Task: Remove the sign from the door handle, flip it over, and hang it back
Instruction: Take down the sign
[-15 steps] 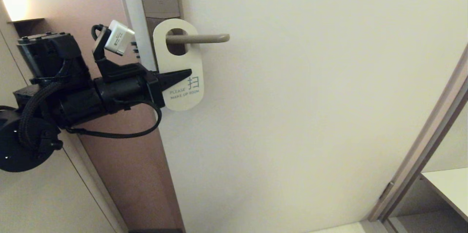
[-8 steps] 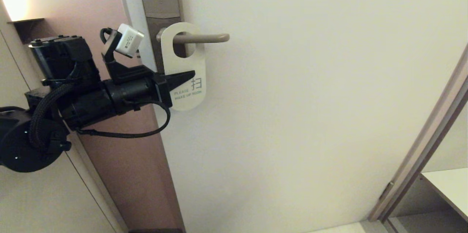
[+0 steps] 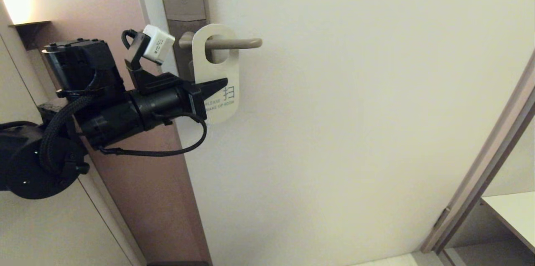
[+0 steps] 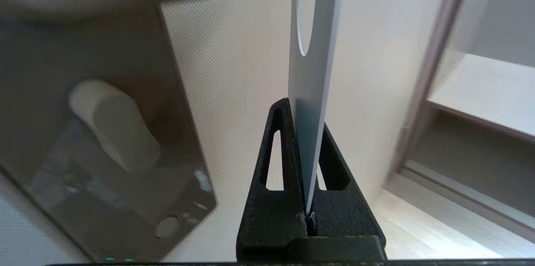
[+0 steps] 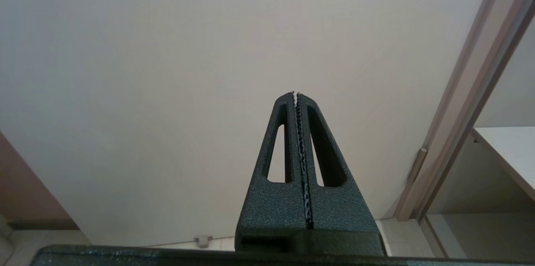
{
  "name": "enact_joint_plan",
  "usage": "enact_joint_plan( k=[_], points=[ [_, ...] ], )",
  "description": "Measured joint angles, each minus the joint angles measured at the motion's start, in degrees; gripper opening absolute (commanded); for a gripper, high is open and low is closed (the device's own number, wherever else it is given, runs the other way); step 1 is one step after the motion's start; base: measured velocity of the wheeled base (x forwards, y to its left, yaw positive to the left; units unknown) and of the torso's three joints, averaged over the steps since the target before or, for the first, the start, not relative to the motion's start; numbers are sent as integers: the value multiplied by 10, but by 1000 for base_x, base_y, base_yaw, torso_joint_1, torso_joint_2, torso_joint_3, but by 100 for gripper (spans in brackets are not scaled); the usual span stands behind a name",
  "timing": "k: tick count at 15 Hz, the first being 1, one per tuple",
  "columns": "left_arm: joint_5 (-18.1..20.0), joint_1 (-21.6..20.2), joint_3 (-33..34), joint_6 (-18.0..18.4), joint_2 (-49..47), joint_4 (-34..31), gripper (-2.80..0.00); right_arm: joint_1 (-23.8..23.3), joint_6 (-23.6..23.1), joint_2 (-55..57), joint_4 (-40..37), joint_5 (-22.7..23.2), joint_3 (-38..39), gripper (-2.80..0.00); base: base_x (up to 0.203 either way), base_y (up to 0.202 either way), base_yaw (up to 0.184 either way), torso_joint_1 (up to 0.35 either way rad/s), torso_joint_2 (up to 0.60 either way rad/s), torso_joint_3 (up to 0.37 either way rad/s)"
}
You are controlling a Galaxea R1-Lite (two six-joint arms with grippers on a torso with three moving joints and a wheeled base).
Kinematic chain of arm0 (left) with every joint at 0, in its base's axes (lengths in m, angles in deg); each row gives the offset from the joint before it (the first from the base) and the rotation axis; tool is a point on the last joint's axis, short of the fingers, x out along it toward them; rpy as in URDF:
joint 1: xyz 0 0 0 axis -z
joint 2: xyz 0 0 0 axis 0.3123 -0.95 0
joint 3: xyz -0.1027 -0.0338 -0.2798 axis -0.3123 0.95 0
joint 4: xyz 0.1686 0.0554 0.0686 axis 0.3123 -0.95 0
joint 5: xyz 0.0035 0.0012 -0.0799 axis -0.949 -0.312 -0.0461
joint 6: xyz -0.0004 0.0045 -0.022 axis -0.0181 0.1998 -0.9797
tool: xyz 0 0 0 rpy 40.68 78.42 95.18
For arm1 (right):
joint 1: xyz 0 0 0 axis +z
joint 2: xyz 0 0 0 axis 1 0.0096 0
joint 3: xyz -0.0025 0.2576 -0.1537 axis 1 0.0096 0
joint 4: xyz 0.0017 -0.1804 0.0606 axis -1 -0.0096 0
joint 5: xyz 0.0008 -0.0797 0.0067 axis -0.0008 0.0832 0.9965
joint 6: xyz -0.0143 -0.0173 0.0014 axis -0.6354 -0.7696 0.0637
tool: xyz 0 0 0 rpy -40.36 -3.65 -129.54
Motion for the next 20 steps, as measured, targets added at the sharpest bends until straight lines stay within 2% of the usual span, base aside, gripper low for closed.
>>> enact_joint_plan(
  k=[6,11,20],
  points=[
    [-76,45,-11,9,-1,0,-280,0,0,0,0,0,0,-280,0,0,0,0,0,0],
    [-116,66,-19,8,-9,1,-280,0,0,0,0,0,0,-280,0,0,0,0,0,0],
    [-123,73,-45,6,-41,6,-280,0,0,0,0,0,0,-280,0,0,0,0,0,0]
  ],
)
